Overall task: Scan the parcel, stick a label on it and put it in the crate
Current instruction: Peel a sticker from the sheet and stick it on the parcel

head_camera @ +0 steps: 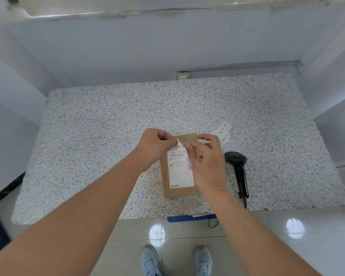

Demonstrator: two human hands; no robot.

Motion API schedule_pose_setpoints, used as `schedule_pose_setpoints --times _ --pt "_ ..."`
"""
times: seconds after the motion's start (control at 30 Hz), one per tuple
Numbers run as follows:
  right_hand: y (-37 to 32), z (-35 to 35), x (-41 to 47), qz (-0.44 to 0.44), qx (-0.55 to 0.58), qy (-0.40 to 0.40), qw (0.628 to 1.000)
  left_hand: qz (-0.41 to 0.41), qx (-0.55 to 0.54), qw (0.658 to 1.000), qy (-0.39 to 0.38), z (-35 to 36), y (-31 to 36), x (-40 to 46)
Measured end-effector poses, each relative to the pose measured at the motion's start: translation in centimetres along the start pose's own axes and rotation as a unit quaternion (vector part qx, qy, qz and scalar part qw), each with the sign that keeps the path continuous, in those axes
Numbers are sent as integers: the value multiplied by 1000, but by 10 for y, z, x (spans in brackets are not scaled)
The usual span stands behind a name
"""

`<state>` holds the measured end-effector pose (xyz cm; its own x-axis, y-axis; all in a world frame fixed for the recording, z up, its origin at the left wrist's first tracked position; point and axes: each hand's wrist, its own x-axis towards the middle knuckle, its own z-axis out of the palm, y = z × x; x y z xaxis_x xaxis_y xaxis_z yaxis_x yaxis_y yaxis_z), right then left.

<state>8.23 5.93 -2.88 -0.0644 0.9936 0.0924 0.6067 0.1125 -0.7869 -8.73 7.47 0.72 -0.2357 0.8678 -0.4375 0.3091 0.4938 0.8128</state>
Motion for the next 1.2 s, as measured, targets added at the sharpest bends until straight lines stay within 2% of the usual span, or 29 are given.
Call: schedule_pose_setpoints --times 0.1,0.27,0.53,0.63,0.77,0.93,1.2 --pt "2 -2 4 85 54 12 995 30 49 998 -9 -3 -4 2" --pt "5 9 12 186 104 -58 975 47 70 996 -32 -6 -7 3" --pt "10 14 19 201 87 -17 976 44 124 991 -40 -11 -5 5" --pt "11 10 21 212 96 4 973 53 178 981 -51 -9 -3 5" --pt "15 11 27 218 109 -2 970 67 255 963 -61 -1 -6 16" --pt "24 18 37 200 71 -18 977 36 268 961 -56 7 -21 35" --pt "42 37 50 144 -17 -31 989 40 303 952 -29 15 -24 57"
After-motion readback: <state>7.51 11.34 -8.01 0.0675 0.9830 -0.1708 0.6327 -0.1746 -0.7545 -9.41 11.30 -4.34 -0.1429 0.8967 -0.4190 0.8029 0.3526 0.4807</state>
